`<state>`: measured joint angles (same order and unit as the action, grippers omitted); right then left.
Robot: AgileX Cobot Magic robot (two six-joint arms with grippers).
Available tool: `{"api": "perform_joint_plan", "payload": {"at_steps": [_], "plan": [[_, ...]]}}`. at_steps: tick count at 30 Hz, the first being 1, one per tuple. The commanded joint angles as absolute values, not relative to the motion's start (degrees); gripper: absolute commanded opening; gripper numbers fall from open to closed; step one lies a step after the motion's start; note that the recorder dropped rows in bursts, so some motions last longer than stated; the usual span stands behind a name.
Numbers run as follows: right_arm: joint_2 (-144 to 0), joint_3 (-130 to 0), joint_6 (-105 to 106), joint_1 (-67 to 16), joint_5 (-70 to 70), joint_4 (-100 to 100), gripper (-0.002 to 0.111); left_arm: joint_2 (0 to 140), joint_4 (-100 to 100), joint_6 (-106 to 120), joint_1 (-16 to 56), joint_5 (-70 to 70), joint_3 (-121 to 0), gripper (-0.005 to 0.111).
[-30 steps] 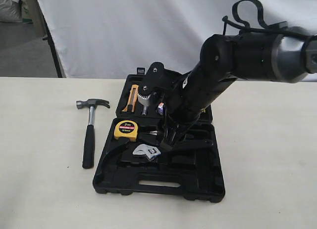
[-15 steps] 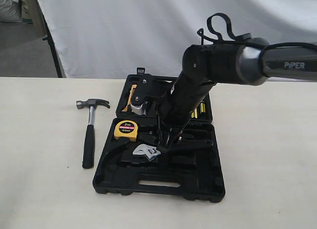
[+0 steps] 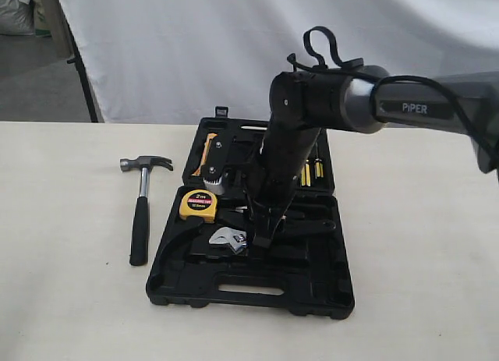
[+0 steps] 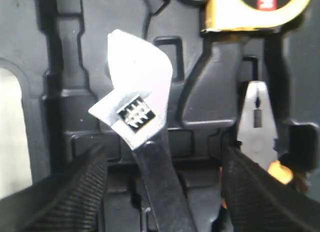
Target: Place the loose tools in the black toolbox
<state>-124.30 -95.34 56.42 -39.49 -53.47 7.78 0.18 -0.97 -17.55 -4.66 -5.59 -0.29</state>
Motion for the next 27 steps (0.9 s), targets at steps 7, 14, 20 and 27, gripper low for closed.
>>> {"api": "perform_joint_plan", "payload": {"at_steps": [7,14,20,27], "plan": [[-126.4,-95.9,59.0,-39.0,-51.0,6.5,0.063,0.0,-1.3,-17.8,-4.3,-5.1,-0.4,0.001],[-128.4,-95.9,59.2,-39.0,-50.1,4.5,0.063,0.0,-0.8,-17.8,-4.3,-5.1,-0.4,0.001],[-128.4,-95.9,59.2,-39.0,-50.2,4.6,0.032,0.0,-0.8,-17.8,-4.3,-5.1,-0.4,0.001],[-127.5,-95.9,58.3,-39.0,-50.1,4.8,0.000,0.0,-0.8,-17.8,-4.3,-5.1,-0.4,0.001]]}}
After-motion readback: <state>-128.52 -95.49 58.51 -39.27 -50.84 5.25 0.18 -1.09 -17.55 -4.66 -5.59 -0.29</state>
